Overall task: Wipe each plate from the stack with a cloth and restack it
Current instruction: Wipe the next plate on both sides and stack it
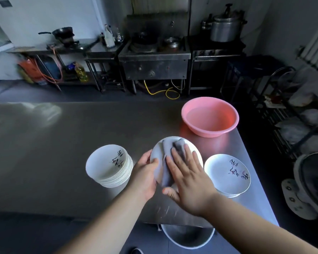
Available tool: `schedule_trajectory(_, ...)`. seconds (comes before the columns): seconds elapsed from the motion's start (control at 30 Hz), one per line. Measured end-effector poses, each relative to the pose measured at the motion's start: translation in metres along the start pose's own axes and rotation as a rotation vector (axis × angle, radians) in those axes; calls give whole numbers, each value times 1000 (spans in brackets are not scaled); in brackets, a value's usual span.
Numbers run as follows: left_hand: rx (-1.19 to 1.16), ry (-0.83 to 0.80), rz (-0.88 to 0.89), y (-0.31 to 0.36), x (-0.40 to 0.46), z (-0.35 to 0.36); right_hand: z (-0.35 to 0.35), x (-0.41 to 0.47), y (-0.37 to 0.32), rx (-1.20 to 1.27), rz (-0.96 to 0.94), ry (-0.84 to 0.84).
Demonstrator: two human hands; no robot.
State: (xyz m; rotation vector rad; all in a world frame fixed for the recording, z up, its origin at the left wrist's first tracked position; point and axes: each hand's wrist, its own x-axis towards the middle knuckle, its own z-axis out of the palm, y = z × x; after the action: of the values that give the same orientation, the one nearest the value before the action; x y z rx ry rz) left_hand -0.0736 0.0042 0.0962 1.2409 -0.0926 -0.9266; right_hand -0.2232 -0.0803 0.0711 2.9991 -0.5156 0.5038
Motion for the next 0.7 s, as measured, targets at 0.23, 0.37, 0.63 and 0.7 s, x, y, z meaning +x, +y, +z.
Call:
schedule_trajectory(0.23, -69, -16, 55, 9, -4, 13, -5, -9, 7, 40, -94, 4)
schedule_trajectory(0.37, -58, -52, 46, 11, -11, 15, -6, -15, 21, 40, -44, 9)
schedule_trajectory(0.63, -110, -70, 99, 18, -8, 21, -23, -13, 26, 100, 15, 58)
schedule_trajectory(0.7, -122, -54, 99, 19, -7, 20, -18, -30, 14, 128, 15, 53)
